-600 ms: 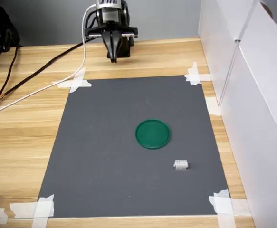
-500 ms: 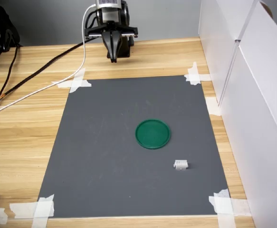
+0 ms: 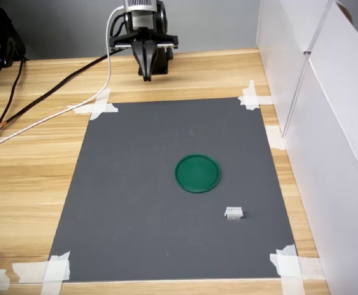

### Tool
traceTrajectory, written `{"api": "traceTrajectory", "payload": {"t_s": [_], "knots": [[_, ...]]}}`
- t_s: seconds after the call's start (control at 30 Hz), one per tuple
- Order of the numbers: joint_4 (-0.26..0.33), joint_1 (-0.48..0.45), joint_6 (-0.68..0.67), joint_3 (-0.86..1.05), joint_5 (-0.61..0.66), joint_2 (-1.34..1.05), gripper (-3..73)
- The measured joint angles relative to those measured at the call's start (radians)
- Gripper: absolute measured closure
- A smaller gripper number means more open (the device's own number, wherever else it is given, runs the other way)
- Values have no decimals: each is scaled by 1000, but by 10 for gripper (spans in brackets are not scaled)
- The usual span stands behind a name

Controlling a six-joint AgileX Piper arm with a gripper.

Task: Grasp a white terminal and put it in the green lid.

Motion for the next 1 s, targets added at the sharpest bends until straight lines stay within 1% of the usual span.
{"api": "traceTrajectory", "payload": {"t_s": [0.1, 0.23, 0.53, 0.87, 1.0], "knots": [[0, 0, 0, -71, 51, 18, 716], [0, 0, 0, -169, 81, 112, 716], [0, 0, 0, -394, 98, 450, 716], [0, 0, -1, -713, 96, 873, 716], [-17, 0, -43, -839, 119, 990, 716]]}}
